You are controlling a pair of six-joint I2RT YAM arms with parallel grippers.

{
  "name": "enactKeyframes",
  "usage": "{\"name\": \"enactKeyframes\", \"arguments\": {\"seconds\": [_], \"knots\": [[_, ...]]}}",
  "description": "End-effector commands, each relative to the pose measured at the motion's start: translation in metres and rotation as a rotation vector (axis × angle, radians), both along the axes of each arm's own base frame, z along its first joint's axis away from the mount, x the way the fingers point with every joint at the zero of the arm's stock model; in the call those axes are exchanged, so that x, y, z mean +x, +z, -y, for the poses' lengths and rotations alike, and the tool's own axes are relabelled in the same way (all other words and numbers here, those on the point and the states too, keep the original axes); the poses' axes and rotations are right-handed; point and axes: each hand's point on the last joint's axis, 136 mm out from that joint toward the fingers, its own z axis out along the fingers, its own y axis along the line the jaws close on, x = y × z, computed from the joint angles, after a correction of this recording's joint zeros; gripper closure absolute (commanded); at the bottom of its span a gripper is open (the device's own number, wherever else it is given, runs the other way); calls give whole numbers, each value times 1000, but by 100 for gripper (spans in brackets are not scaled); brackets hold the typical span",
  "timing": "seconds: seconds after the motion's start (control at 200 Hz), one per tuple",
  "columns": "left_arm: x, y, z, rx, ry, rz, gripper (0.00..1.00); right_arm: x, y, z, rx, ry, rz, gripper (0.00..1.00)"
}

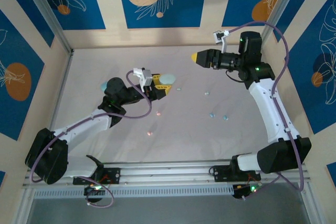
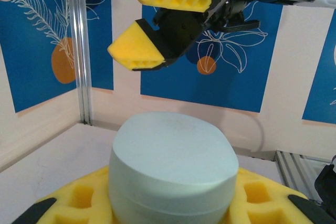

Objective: Insert the wireless bluetooth earbuds into the charging case

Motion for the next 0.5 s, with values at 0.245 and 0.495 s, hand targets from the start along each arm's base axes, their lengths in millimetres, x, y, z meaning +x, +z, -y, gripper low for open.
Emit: {"name": "enactKeyframes", "arguments": {"seconds": [0.245, 0.495], "knots": [[-3, 23, 0, -15, 25, 143, 69, -58, -13, -65, 154, 372, -441, 27], [-3, 28, 2, -25, 13, 153, 69, -57, -34, -83, 139, 396, -528, 30]]}}
